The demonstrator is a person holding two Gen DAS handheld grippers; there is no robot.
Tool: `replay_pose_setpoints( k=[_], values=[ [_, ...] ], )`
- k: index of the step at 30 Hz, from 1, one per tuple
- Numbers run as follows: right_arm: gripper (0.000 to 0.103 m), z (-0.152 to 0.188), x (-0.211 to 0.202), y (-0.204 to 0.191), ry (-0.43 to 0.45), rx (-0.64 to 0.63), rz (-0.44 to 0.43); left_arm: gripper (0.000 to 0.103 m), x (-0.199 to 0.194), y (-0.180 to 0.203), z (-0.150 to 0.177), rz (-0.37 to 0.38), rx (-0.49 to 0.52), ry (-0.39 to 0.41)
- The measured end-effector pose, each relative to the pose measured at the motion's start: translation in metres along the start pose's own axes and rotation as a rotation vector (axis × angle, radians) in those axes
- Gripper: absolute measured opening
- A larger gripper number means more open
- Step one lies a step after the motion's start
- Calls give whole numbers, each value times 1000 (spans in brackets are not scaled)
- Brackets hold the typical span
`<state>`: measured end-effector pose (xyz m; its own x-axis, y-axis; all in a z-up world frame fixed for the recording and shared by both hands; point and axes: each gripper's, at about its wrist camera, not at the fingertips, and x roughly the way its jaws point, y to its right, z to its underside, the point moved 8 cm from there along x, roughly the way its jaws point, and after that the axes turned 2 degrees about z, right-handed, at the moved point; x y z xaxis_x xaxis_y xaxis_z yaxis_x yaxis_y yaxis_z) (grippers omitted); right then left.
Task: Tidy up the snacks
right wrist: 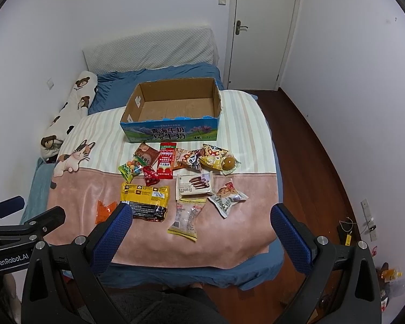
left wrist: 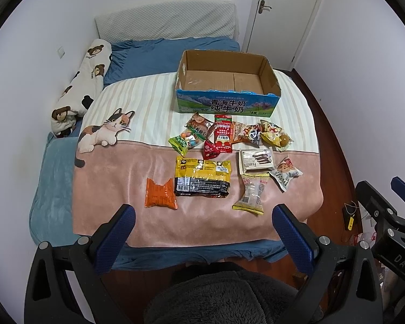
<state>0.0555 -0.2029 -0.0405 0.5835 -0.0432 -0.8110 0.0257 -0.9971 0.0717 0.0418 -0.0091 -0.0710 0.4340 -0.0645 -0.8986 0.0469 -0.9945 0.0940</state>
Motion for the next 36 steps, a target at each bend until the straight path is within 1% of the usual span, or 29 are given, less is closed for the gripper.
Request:
replay_pose_setpoints(
  k=[12, 24, 28, 31, 33, 36],
  values=[
    [103, -3, -2, -1, 5, 4, -6, 103, -4, 0, -3, 5, 0, 15],
    [103, -2, 0, -4, 0, 10, -11, 103, -6, -2, -1, 6, -1, 15],
    [103, 0, 3, -5, -3, 13, -15, 103, 0, -2, -4, 8, -13, 6],
    [103, 2, 17, -5, -15, 22, -16, 103, 11, -7, -8, 0, -35, 10],
    [103, 3, 36, -7, -45, 42, -39, 103, 25, -14, -10, -23, -51, 12],
    [103, 9, 74, -12, -111, 61, -75, 103, 58, -28, -9, -36, -103, -25]
  ],
)
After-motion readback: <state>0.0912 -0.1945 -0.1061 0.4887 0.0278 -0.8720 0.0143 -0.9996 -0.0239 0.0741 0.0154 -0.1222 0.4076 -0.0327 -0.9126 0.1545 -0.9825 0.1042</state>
